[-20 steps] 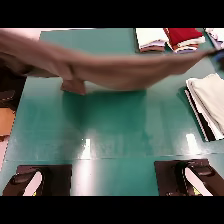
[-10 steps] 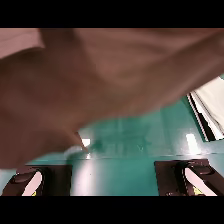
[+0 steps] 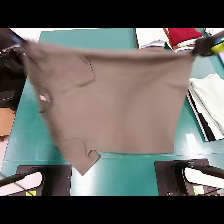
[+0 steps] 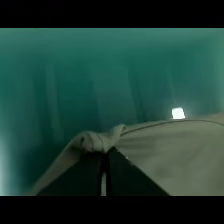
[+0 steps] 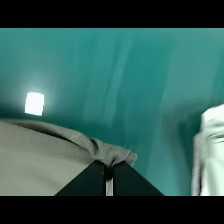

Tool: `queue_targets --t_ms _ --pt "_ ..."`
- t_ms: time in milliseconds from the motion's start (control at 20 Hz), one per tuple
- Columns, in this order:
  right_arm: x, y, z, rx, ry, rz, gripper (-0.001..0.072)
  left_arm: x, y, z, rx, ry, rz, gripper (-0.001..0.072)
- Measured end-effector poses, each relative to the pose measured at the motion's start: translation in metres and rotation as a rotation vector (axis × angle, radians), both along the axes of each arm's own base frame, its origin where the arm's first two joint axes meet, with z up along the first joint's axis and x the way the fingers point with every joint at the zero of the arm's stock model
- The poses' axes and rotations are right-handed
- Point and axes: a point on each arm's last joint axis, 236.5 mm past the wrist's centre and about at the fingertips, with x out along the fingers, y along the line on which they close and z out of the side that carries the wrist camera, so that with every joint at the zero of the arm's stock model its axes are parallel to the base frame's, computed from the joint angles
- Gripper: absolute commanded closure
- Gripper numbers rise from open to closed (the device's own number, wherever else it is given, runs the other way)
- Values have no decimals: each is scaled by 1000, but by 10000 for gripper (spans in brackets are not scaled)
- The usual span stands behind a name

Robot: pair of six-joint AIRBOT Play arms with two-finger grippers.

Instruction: Fold the shirts.

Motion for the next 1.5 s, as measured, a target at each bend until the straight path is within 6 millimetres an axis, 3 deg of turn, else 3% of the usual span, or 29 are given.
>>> queue_targets --t_ms 150,300,400,550,700,950,1000,1050,1100,1300,1400,1500 --pt "28 -1 -81 2 158 2 694 37 -13 -104 7 159 -32 684" --pt "54 -2 -126 7 222 0 694 64 -15 -158 22 196 -21 683" --pt "71 -1 -136 11 218 1 694 77 -13 -169 25 185 -9 683" --pt "81 -3 -134 7 209 13 694 76 -4 -175 33 219 -17 683" --pt "71 -4 -137 2 244 29 694 55 3 -192 61 320 -50 683" --pt "34 -4 -166 -2 351 42 693 20 6 -231 76 472 -80 678" --pt "26 -3 -173 -2 373 43 684 15 6 -236 75 491 -82 444" --pt "19 -3 -178 -1 389 43 483 11 7 -241 79 507 -82 135" --pt "13 -4 -184 -3 403 42 286 7 8 -245 79 525 -81 101" --pt "2 -3 -183 0 400 42 275 -5 7 -239 72 559 -73 106" --pt "-2 -2 -172 3 382 45 280 -17 9 -228 87 561 -70 106" --pt "-11 3 -156 16 373 62 280 -41 12 -219 106 571 -59 106"
